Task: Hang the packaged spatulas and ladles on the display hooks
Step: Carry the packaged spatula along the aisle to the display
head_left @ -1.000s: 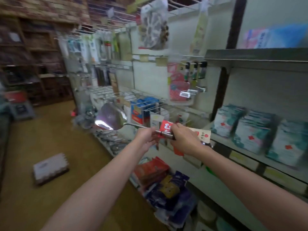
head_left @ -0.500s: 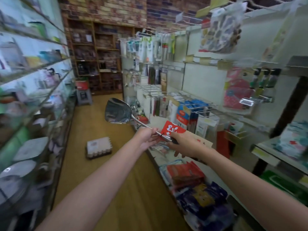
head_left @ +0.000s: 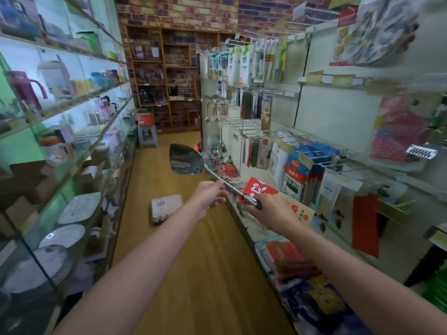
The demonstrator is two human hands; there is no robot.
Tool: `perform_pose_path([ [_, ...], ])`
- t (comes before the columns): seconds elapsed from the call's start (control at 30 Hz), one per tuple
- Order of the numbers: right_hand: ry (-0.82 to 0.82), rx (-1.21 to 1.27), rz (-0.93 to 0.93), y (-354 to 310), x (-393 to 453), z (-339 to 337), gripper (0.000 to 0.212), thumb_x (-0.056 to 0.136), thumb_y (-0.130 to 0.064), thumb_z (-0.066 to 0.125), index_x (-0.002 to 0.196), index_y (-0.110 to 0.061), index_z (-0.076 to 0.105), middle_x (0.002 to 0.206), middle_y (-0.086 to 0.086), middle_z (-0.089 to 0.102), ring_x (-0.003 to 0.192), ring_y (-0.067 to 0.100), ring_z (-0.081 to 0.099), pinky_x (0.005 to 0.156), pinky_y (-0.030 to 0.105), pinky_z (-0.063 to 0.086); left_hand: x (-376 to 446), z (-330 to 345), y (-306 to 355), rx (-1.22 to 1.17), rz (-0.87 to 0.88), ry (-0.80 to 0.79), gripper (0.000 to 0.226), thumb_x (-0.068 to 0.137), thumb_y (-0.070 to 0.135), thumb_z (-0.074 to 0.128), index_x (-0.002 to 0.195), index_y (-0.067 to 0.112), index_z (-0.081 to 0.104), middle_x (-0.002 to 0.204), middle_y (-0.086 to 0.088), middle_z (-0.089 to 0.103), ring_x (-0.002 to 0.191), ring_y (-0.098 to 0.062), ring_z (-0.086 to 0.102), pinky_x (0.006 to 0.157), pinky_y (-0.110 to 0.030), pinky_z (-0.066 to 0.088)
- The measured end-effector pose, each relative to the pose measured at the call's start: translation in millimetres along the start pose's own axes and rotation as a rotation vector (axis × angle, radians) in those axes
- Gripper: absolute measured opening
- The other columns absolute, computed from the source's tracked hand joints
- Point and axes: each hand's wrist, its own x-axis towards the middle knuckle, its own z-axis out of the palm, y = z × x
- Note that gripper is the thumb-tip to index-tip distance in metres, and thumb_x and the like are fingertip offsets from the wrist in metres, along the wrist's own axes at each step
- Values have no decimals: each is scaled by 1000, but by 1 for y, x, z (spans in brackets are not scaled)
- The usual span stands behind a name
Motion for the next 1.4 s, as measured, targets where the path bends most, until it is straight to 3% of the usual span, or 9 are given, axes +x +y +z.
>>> perform_pose_path([
  [0.23, -18, 81, 65, 7, 74, 8, 32, 94, -40, 51, 74, -14, 51, 68, 1, 52, 56, 15, 50, 53, 27, 42, 58, -16, 12, 5, 9, 91, 25, 99, 23, 42, 83, 11, 57, 70, -2, 59, 54, -11, 50, 52, -20, 36],
  [0.4, 2, 62, 27, 6, 159, -18, 37, 94, -38, 52, 66, -15, 44, 61, 0, 46, 51, 14, 43, 46, 23, 32, 120, -30, 39, -32, 21, 194, 27, 99, 25, 42, 83, 10, 57, 71, -4, 60, 57, -13, 52, 55, -21, 40],
  [0.53, 0, 73, -38, 6, 226, -30, 37, 93, -38, 52, 65, -14, 45, 64, 2, 50, 59, 20, 54, 54, 29, 42, 173, -32, 63, -43, 64, 264, 27, 100, 26, 42, 84, 11, 57, 72, -3, 60, 57, -12, 51, 53, -20, 38],
  [0.73, 1, 69, -84, 13, 300, -28, 36, 93, -37, 52, 66, -15, 47, 68, 3, 53, 60, 21, 56, 54, 30, 46, 242, -29, 72, 1, 45, 343, 26, 98, 30, 44, 88, 10, 58, 73, -3, 59, 58, -12, 50, 53, -20, 38],
  [0.93, -65, 38, -59, 18, 368, 3, 36, 93, -38, 53, 65, -15, 46, 63, 2, 48, 55, 17, 49, 47, 24, 36, 306, -47, 58, 45, -19, 410, 19, 95, 27, 50, 93, 9, 56, 73, -4, 56, 59, -14, 51, 55, -23, 40],
  [1.07, -91, 34, -27, 13, 408, 27, 35, 92, -40, 53, 68, -16, 48, 61, 0, 45, 51, 13, 43, 45, 22, 30, 351, -65, 61, 66, -23, 399, 13, 94, 22, 52, 89, 9, 54, 69, -4, 52, 58, -15, 51, 54, -23, 40],
  [1.4, -25, 98, 39, -34, 522, 32, 34, 92, -38, 54, 67, -16, 48, 64, 1, 50, 53, 15, 47, 45, 24, 34, 478, -109, 109, 153, 75, 256, 15, 92, 11, 52, 77, 12, 54, 66, -4, 53, 57, -14, 52, 55, -22, 41],
])
